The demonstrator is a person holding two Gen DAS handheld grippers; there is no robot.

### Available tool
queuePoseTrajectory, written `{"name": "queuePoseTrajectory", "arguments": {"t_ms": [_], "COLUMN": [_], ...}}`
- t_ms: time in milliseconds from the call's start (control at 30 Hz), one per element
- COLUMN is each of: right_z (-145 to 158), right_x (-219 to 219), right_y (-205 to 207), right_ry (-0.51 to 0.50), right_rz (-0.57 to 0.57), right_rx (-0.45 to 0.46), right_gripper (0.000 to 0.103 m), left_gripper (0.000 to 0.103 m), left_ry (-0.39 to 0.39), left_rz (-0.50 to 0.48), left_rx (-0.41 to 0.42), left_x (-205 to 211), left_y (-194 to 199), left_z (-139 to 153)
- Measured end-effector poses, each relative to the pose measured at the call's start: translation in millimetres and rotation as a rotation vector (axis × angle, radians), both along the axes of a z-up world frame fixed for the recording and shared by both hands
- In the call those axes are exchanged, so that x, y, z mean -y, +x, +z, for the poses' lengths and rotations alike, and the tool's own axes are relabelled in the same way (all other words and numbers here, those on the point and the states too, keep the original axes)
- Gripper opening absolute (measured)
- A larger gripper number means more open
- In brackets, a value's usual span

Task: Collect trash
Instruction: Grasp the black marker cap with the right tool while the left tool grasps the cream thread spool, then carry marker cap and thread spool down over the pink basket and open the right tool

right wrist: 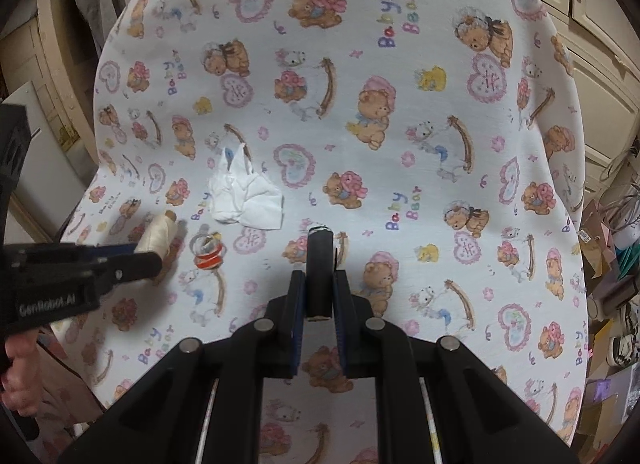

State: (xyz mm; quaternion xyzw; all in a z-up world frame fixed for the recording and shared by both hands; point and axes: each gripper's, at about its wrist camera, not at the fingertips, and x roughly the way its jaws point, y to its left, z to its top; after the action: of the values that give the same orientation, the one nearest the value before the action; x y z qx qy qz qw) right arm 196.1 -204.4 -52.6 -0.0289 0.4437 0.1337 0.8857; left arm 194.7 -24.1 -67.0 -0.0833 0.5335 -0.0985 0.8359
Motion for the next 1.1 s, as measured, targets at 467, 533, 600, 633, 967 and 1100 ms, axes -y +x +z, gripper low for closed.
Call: {"name": "queuePoseTrajectory", "arguments": {"t_ms": [467,533,600,633,967,1100], "right_z": [29,37,43,45,36,42], "right_x": [-1,-2,-1,1,1,3], "right_y": [-35,-43,-51,-58,-114,-139], "right_ry": [0.126,0.129,0.148,0.156,0.162,0.170], "right_rz": [-0.023,-0.019,-0.017,-0.021,-0.040,-0.033], "right_rx": [0.048,0.068,0.083,0.092,0.056,0.073], "right_gripper": [0.012,0.012,0.012,0.012,0.012,0.012], "left_gripper": [0.022,0.022,0.022,0.022,0.022,0.022], "left_ry": [-0.031,-0.020,-0.029,-0.036,-0.093,-0.078], "left_rz": [0.023,0.023,0.020,0.021,0.032,0.030], "left_rx": [0.018,0.041,0.055,0.058,-0.019,-0.013], "left_x": [-12,-13,-15,-15,-20,-20], "left_y": [-24,-31,-39,-44,-103,-127], "left_z": [9,15,20,20,8,9]}}
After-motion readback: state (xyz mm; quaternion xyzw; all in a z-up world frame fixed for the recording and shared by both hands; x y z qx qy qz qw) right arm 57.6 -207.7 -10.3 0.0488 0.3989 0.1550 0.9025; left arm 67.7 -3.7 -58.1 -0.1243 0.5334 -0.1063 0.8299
